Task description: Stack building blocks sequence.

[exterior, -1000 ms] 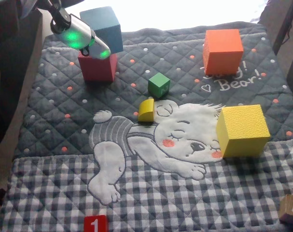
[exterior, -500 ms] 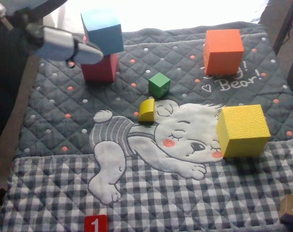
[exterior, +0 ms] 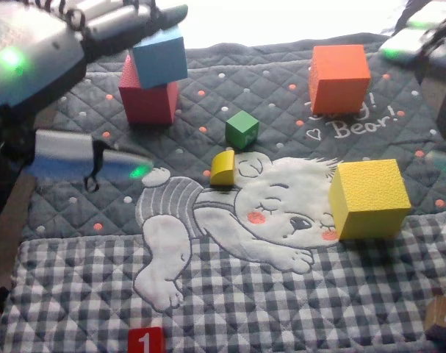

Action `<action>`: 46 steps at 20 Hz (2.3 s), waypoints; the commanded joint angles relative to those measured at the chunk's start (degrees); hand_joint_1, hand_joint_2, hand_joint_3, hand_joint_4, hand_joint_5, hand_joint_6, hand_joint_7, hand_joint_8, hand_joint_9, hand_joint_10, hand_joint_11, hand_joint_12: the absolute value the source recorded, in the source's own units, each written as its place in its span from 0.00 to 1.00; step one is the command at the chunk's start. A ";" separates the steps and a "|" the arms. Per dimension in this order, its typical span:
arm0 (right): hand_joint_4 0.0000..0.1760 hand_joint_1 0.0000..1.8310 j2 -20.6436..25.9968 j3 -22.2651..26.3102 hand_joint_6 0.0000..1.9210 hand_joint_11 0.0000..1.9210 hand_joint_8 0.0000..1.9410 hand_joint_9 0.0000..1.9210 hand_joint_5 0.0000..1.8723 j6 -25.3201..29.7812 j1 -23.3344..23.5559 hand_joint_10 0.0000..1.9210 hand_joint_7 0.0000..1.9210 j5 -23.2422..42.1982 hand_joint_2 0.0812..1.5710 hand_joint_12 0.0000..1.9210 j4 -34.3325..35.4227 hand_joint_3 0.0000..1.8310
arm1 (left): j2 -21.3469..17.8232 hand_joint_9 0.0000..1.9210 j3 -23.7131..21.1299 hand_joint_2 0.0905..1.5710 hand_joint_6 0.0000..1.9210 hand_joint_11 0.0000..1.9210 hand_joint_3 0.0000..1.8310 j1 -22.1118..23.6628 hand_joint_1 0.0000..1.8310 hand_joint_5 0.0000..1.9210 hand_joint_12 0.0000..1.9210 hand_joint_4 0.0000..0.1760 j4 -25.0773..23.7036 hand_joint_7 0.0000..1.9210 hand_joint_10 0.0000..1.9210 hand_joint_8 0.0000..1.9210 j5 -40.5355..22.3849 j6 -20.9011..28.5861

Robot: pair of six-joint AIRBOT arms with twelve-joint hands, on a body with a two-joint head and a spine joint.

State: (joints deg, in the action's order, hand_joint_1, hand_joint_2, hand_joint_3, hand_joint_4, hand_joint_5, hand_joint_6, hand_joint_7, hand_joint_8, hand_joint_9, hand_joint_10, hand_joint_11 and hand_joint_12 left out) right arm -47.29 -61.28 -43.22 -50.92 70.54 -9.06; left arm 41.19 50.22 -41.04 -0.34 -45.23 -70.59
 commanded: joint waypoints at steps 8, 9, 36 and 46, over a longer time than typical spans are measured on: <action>0.67 0.39 -5.45 -3.58 0.00 0.13 0.00 0.11 0.06 7.36 3.43 0.00 0.10 -2.72 0.71 0.02 -4.64 0.01 | 1.60 0.09 0.73 0.54 0.00 0.00 0.00 -4.35 0.40 0.07 0.39 0.84 3.65 0.09 0.00 0.00 -5.02 1.86; 0.81 0.36 -5.88 -3.67 0.00 0.12 0.00 0.10 0.05 7.66 3.43 0.00 0.10 -2.97 0.69 0.01 -4.81 0.00 | 1.70 0.08 0.80 0.54 0.00 0.00 0.00 -4.42 0.40 0.07 0.38 0.87 3.88 0.09 0.00 0.00 -5.03 1.86; 0.00 0.65 -11.05 -9.32 0.70 0.56 0.60 0.55 0.36 11.57 3.77 0.69 0.49 -10.28 0.76 0.86 -1.70 0.00 | 2.34 0.11 1.44 0.57 0.00 0.00 0.00 -4.89 0.43 0.07 0.44 0.97 4.84 0.11 0.00 0.00 -5.83 3.46; 0.00 0.64 -9.23 -12.46 0.69 0.50 0.67 0.52 0.38 8.17 16.21 0.60 0.43 -4.59 0.77 0.78 0.42 0.00 | 2.81 0.11 1.81 0.57 0.00 0.00 0.00 -5.37 0.39 0.08 0.51 0.89 5.11 0.11 0.00 0.00 -5.81 3.67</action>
State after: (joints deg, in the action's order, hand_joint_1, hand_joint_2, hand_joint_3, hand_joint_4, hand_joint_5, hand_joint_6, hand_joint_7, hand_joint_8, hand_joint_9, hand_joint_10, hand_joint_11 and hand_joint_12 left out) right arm -56.75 -73.67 -34.87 -34.79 59.99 -10.57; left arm 43.94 51.77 -46.74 4.56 -44.05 -67.31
